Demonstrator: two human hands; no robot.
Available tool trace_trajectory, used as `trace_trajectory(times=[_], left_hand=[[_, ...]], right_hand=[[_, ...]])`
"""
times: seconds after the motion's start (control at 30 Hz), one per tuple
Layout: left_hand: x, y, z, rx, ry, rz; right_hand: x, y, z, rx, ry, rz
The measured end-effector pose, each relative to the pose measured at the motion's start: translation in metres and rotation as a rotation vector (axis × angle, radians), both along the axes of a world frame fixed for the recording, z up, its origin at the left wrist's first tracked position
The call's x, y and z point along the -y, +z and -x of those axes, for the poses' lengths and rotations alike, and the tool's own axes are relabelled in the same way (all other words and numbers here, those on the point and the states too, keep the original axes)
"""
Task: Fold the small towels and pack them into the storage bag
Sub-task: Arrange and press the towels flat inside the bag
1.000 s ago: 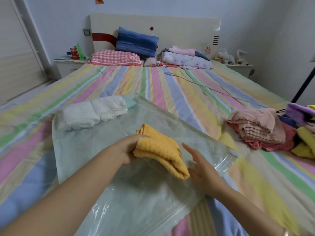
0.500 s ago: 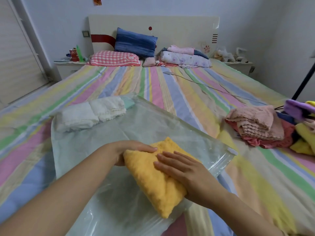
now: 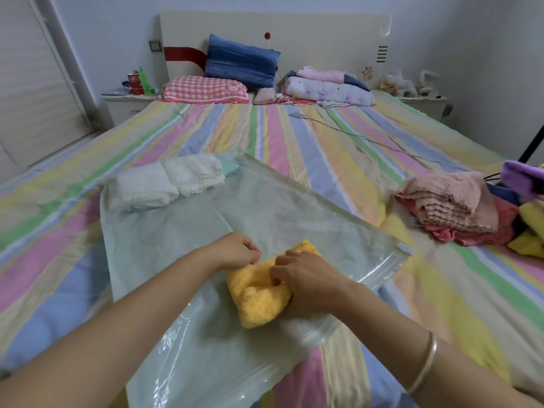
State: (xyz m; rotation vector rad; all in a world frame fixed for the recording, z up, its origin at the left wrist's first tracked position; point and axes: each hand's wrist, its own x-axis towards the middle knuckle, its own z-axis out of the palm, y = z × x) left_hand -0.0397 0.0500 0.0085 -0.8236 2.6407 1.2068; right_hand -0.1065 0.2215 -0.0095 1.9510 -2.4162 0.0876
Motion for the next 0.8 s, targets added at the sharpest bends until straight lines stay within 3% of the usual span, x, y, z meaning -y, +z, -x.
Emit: trace_trajectory(times=[0.2, 0.37, 0.53, 0.6, 0.73, 0.8], left_hand=[[0.002, -0.006, -0.009, -0.085, 0.078, 0.135], [-0.008, 0.008, -0.021, -0.21, 0.148, 0.373], [-0.04, 0.012, -0.019, -0.214, 0.14, 0.518], [-0.057, 0.003, -0.015, -0.164, 0.027, 0.524], [-0.095, -0.019, -0.009, -0.127, -0.424, 0.425], [-0.109, -0.02, -0.006, -0.048, -0.573, 0.568]], right_hand=[[0.026, 0.001, 0.008, 0.033, -0.117, -0.354], [0.011, -0.003, 0.002, 0.015, -0.195, -0.144], [-0.023, 0.006, 0.022, 0.052, -0.472, 0.062], [-0.041, 0.009, 0.034, 0.098, -0.627, 0.163], [-0.078, 0.015, 0.048, 0.357, -0.821, 0.296], [-0.093, 0.017, 0.048, 0.496, -0.857, 0.348]])
